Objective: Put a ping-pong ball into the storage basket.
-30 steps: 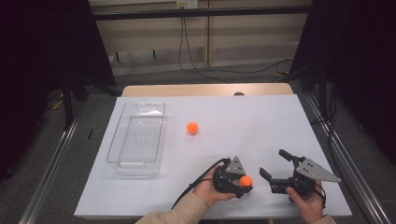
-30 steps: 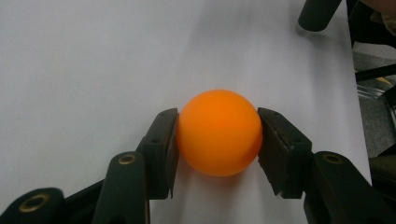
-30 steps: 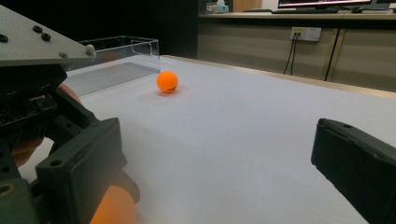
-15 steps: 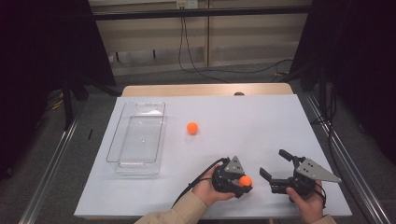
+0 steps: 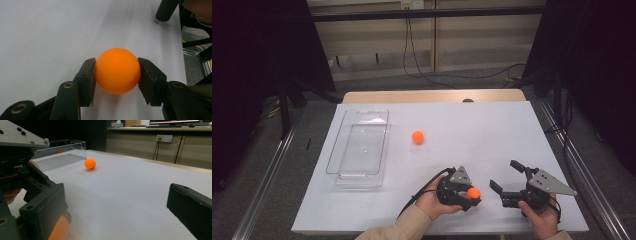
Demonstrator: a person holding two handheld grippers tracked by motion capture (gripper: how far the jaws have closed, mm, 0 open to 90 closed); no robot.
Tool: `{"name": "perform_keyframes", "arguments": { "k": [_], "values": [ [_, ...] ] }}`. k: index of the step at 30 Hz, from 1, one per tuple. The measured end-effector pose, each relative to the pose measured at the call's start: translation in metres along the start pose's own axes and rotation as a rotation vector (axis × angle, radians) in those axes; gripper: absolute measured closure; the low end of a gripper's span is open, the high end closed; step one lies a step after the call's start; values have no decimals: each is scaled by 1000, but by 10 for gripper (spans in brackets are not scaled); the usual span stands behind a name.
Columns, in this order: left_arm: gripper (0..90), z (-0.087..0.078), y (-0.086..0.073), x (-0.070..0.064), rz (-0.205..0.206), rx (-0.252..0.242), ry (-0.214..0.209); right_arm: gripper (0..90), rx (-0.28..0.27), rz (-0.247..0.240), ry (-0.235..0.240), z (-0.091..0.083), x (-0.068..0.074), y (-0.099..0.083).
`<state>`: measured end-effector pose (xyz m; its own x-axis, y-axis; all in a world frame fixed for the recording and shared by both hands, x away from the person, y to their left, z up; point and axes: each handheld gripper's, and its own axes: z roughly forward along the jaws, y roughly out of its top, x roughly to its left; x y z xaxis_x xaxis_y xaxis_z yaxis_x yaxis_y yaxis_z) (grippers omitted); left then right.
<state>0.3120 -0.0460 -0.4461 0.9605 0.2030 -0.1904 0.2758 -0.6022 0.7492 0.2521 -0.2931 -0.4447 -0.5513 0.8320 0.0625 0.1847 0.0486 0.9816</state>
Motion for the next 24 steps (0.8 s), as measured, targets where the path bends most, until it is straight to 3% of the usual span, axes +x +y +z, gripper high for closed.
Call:
{"name": "perform_keyframes", "arguments": {
  "k": [15, 24],
  "values": [
    [508, -8, 0, 2, -13, -9, 10, 19, -2, 0, -1, 0, 0, 0],
    [508, -11, -1, 3, -43, -24, 15, 19, -3, -1, 0, 0, 0, 0]
  ]
}}
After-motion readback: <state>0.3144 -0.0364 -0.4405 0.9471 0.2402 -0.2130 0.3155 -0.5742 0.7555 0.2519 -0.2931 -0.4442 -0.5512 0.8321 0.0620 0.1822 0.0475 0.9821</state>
